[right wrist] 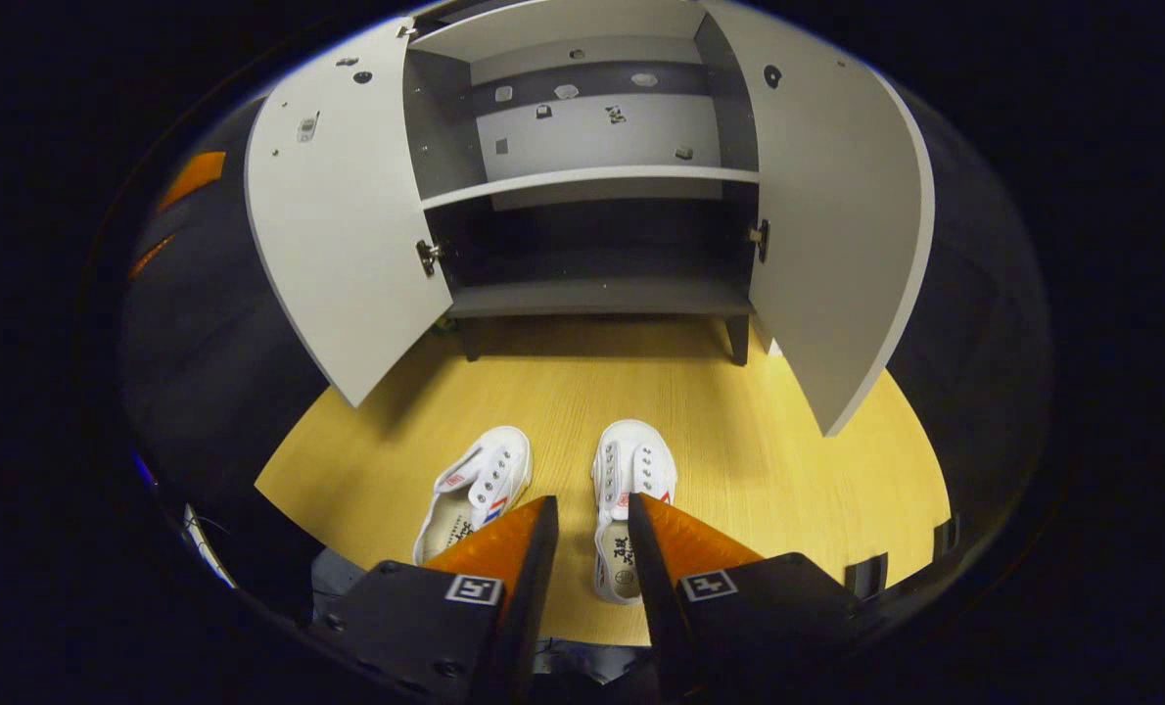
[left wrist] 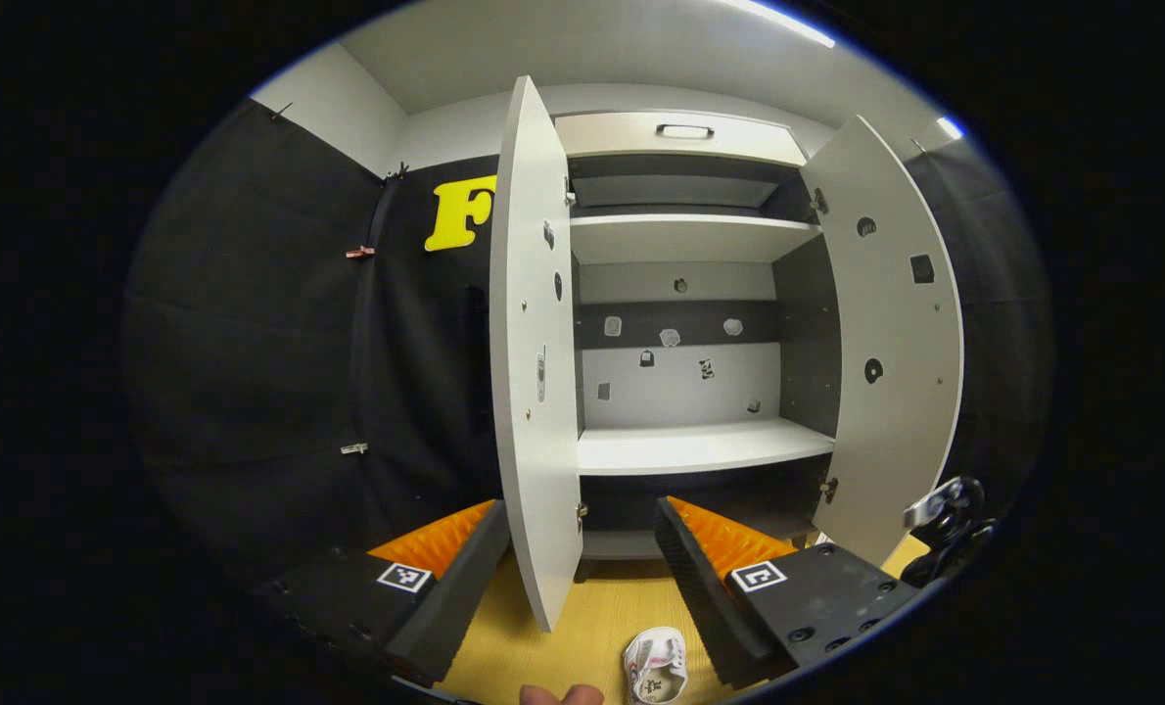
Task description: Grab one shoe with the right hand and put it into the shoe cabinet, grab the other shoe with the left hand and put it into the shoe cabinet; then close the right door with the right hand and the left door with the left hand.
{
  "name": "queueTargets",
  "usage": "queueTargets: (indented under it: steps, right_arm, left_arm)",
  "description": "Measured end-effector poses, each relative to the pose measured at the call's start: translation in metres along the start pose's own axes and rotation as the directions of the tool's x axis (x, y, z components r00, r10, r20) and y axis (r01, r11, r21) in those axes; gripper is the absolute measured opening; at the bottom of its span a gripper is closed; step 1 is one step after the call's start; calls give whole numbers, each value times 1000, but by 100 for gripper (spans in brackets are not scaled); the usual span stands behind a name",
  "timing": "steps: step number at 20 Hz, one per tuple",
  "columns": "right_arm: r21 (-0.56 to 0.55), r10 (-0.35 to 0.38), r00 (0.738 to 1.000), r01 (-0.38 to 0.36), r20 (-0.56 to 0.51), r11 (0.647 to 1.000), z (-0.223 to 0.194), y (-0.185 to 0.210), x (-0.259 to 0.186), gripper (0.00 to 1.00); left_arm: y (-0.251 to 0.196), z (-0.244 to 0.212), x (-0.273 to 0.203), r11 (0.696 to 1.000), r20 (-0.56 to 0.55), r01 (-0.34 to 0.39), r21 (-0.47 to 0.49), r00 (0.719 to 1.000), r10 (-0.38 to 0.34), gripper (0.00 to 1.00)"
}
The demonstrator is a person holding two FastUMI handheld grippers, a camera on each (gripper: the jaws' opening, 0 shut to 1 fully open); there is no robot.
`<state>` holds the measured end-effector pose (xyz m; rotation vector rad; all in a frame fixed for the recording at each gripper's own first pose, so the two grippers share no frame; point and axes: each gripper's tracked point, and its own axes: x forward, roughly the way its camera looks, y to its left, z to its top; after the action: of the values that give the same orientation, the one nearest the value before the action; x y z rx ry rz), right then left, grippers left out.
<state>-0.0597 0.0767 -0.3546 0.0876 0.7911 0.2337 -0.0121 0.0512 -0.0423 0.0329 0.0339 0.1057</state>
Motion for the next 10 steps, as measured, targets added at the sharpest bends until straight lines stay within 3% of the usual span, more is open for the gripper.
queueTargets:
  steps: [1, 4, 5, 6, 10]
  right_arm:
    - [16, -5, 999, 6, -35, 1000, -12, -1, 7, 37]
    - [26, -22, 995, 25, -100, 999, -42, -8, 37, 36]
    - [23, -29, 993, 32, -114, 999, -50, -10, 45, 30]
    - [26, -37, 992, 40, -124, 999, -55, -12, 53, 36]
    - [55, -51, 990, 58, -130, 997, -65, -15, 83, 36]
  left_arm:
    - [1, -2, 1, 1000, -4, 0, 4, 1000, 0, 95]
    - [4, -4, 5, 1000, -11, -3, 13, 1000, 3, 95]
    - [5, -6, 6, 1000, -13, -4, 16, 1000, 5, 95]
    - [7, -8, 7, 1000, -17, -8, 22, 1000, 8, 95]
    - [16, -17, 10, 999, -38, -20, 51, 999, 21, 95]
